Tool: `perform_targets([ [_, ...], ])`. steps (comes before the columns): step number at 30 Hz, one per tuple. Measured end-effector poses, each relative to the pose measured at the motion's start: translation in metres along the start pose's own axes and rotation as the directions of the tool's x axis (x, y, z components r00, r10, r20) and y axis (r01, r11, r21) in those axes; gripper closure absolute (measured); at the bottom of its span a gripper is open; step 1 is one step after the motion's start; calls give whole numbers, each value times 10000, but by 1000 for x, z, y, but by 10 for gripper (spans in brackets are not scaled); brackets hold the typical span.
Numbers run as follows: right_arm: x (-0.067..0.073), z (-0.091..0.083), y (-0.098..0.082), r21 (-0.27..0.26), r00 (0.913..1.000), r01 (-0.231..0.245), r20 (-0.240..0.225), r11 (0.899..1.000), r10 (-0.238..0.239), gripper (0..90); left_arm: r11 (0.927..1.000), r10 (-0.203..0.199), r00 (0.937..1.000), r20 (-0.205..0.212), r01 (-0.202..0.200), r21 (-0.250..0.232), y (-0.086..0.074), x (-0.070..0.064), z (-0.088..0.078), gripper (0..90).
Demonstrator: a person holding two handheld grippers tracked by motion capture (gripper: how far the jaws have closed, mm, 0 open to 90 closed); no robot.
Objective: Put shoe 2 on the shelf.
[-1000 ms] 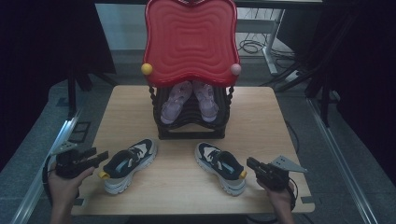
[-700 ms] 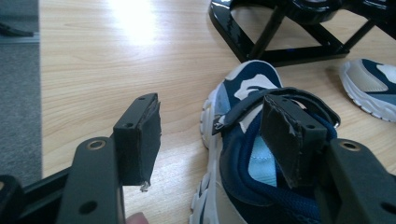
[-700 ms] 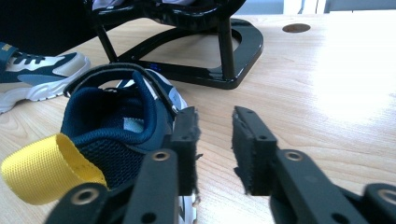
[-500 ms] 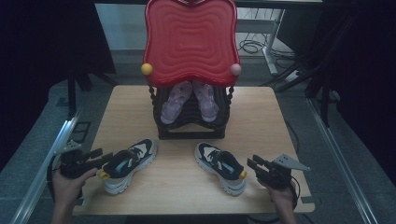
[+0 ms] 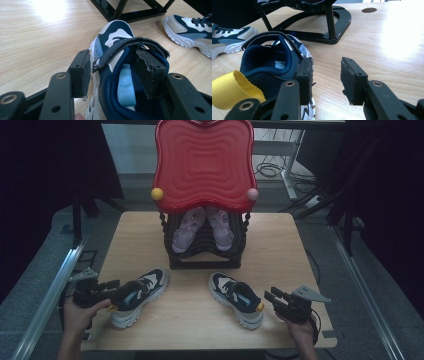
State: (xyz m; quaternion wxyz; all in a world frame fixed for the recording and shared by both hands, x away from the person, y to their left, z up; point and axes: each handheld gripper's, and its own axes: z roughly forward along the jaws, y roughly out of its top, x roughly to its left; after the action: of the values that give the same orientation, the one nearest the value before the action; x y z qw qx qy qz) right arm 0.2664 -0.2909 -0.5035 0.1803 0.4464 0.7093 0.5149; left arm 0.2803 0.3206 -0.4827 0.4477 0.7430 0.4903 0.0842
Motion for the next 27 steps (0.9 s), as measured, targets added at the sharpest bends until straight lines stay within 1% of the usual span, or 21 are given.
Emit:
perform_targets([
  [2, 0, 0, 0, -25, 10000, 39, 24, 10000, -39, 618, 9999, 123, 9999, 8, -123, 38, 3, -1, 2, 498],
  [3, 0, 0, 0, -27, 10000, 37, 33, 10000, -37, 618, 9998, 185, 9998, 91, -186, 98, 4, -2, 2, 506],
  [7, 0, 0, 1, 6, 10000, -5, 39, 10000, 5, 616, 9985, 400, 9990, 184, -406, 363, 8, 0, 5, 531],
  [9, 0, 0, 1, -6, 10000, 2, 62, 10000, -2, 616, 9976, 459, 9987, 242, -471, 514, 9, 1, 8, 541],
  [11, 0, 0, 2, -18, 10000, -46, 60, 10000, 47, 615, 9964, 444, 9982, 405, -472, 706, 9, 1, 10, 554],
  [13, 0, 0, 3, -56, 10000, -68, 33, 10000, 68, 609, 9960, 452, 9981, 410, -482, 749, 10, 1, 10, 557],
  [16, 0, 2, 7, -154, 9997, -224, -141, 9996, 222, 570, 9951, 530, 9980, 340, -556, 812, 10, 2, 10, 582],
  [17, 0, 2, 9, -183, 9995, -261, -206, 9995, 257, 562, 9938, 608, 9976, 326, -635, 915, 9, 3, 11, 587],
  [19, 0, 4, 14, -355, 9985, -372, -423, 9987, 357, 546, 9927, 643, 9976, 274, -668, 1004, 8, 4, 11, 597],
  [21, 2, 5, 19, -399, 9984, -276, -513, 9988, 255, 534, 9918, 681, 9973, 256, -705, 1064, 8, 4, 12, 614],
  [24, 3, 9, 25, -304, 9978, -76, -667, 9995, 55, 519, 9917, 706, 9972, 250, -729, 1060, 7, 4, 12, 644],
  [25, 3, 10, 26, -274, 9974, -51, -717, 9996, 31, 514, 9910, 791, 9966, 217, -810, 1062, 7, 4, 12, 653],
  [27, 4, 12, 30, -101, 9946, 39, -1033, 9999, -49, 494, 9895, 943, 9954, 160, -955, 1080, 7, 3, 12, 671],
])
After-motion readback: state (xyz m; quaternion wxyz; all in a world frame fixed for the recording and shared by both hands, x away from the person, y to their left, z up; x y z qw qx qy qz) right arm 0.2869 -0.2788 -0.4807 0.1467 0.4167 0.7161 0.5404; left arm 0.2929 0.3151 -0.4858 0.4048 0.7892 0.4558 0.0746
